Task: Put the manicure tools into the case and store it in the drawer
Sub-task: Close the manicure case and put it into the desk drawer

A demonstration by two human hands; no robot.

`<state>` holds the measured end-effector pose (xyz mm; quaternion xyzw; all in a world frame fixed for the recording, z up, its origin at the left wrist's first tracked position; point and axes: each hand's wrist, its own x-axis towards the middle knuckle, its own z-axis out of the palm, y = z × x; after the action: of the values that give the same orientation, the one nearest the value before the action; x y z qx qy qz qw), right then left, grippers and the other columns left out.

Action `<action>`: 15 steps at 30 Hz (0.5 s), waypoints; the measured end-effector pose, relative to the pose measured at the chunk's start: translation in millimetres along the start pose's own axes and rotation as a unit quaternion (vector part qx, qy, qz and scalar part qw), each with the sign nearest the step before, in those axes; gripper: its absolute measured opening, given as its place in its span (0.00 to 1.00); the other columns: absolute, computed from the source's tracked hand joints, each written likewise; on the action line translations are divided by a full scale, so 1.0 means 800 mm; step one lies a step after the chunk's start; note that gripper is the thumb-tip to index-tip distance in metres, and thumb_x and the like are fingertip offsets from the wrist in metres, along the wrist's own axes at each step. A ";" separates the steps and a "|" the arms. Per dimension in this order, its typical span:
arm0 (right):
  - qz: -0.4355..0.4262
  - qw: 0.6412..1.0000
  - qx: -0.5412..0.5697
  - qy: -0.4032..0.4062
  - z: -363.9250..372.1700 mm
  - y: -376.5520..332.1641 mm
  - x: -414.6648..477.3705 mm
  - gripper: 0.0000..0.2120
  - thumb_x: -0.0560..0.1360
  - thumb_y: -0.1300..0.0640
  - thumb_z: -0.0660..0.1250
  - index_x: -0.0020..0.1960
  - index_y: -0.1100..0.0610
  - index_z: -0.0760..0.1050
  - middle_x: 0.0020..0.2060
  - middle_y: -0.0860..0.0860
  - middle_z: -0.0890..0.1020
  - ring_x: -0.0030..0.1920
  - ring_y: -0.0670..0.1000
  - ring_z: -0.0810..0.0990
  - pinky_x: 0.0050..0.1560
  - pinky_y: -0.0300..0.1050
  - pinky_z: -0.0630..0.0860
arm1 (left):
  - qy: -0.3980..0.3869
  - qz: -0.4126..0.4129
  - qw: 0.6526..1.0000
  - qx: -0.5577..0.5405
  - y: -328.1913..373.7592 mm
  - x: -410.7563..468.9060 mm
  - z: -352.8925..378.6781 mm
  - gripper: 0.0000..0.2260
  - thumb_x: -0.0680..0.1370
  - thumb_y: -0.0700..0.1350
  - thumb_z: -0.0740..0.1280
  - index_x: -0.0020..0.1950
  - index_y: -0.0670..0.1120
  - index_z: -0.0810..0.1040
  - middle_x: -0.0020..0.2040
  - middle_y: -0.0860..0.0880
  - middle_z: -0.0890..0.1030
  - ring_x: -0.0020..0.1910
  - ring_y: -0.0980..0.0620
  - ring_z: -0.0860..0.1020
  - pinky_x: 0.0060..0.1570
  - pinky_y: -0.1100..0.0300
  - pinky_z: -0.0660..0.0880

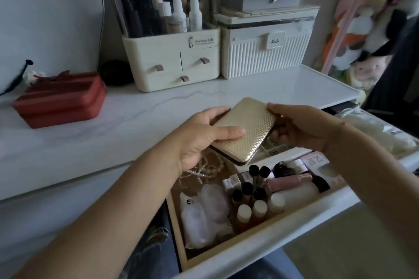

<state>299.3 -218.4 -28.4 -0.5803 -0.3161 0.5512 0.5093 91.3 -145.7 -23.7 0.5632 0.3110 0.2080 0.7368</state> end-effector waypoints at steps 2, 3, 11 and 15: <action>0.015 0.999 0.033 0.026 -0.026 0.011 -0.025 0.11 0.79 0.55 0.58 0.42 0.60 0.71 0.27 0.54 0.77 0.23 0.48 0.76 0.22 0.35 0.73 | -0.015 -0.026 0.999 -0.026 -0.014 0.008 0.023 0.29 0.65 0.37 0.73 0.66 0.42 0.72 0.59 0.43 0.79 0.51 0.48 0.80 0.49 0.56 0.80; 0.024 0.998 0.052 0.040 -0.038 0.017 -0.035 0.10 0.79 0.56 0.58 0.43 0.61 0.72 0.25 0.54 0.77 0.22 0.48 0.76 0.21 0.35 0.73 | -0.022 -0.036 0.998 -0.041 -0.022 0.012 0.031 0.24 0.68 0.36 0.71 0.64 0.40 0.73 0.56 0.42 0.79 0.48 0.49 0.81 0.47 0.58 0.80; 0.040 0.982 0.131 0.132 -0.076 0.053 -0.040 0.10 0.80 0.60 0.57 0.44 0.64 0.71 0.28 0.56 0.77 0.22 0.50 0.78 0.23 0.37 0.77 | -0.028 -0.083 0.990 -0.109 -0.043 0.019 0.046 0.11 0.75 0.34 0.64 0.57 0.33 0.75 0.51 0.37 0.80 0.46 0.46 0.80 0.47 0.56 0.79; 0.039 0.986 0.103 0.122 -0.070 0.064 -0.017 0.09 0.79 0.64 0.56 0.43 0.65 0.71 0.33 0.58 0.76 0.24 0.49 0.80 0.26 0.39 0.79 | 0.029 -0.095 0.986 -0.131 -0.047 0.025 0.041 0.06 0.75 0.31 0.59 0.49 0.36 0.74 0.48 0.38 0.78 0.45 0.46 0.79 0.46 0.59 0.79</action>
<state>340.8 -258.9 -79.5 -0.5994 -0.1704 0.5256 0.5791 126.8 -165.7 -58.8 0.4238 0.3545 0.1928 0.8109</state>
